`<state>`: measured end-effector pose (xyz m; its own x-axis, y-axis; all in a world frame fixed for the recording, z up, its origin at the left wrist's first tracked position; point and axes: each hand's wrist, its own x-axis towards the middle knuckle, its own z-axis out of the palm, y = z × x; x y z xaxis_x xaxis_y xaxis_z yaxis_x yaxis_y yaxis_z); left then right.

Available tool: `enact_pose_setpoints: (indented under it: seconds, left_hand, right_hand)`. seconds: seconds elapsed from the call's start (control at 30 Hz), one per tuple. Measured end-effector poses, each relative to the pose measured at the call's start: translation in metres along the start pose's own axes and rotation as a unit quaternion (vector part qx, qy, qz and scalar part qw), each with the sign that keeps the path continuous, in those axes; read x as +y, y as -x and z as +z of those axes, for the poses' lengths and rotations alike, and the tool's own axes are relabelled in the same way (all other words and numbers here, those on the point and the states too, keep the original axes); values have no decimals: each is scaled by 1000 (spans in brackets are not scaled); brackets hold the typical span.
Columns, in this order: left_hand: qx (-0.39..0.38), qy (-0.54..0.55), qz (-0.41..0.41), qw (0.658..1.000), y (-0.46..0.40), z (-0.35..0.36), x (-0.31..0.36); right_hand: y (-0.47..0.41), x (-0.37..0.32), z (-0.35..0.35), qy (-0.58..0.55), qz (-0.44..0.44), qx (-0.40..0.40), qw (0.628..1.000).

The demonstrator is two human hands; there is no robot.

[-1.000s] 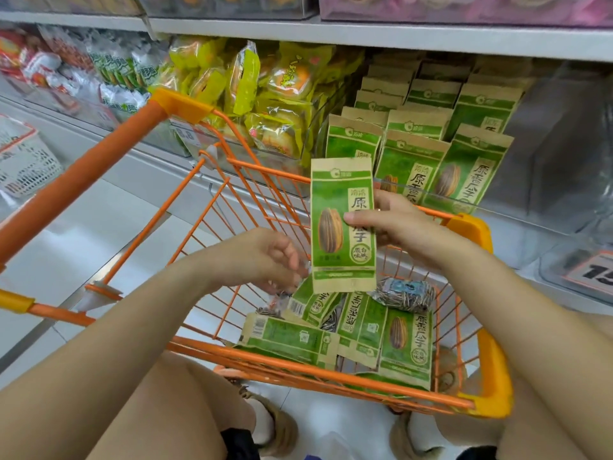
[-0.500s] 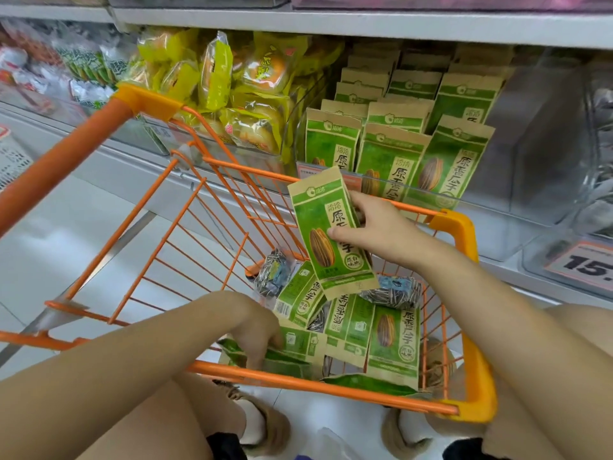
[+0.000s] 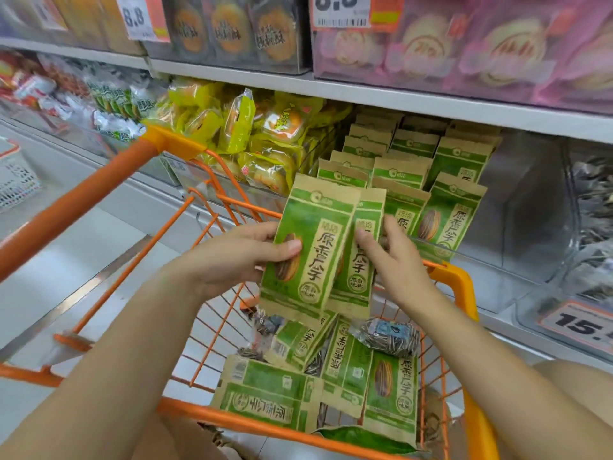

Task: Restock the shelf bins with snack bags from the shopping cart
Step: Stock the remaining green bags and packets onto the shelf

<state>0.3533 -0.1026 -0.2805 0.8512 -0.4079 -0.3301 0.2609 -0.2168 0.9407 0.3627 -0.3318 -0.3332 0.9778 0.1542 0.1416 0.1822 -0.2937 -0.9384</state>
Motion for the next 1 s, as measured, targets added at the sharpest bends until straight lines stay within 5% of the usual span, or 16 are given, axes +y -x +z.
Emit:
enact_pose_setpoints:
  seconds: [0.1,0.27,0.5,0.63,0.87,1.0]
  left_hand:
    - [100,54,-8,993,-17,17,-3]
    - [132,211,-6,969,-31,40,-21]
    - [121,139,23,983,-35,68,-33]
    - [209,64,82,972,-33,77,-30]
    - [201,-84,151,964,-29,79,-34]
    - [223,-420,138,869,-44,67,-54]
  right_hand:
    - [-3,-3,1,-103,55,-5,993]
    - [-4,6,2,-154,86,-39,984]
    - [-3,5,4,-152,79,-63,983]
    - [3,-3,-2,-132,125,-115,977]
    - [7,-15,-38,-123,163,-144,968]
    - [13,-24,-102,-186,114,7,976]
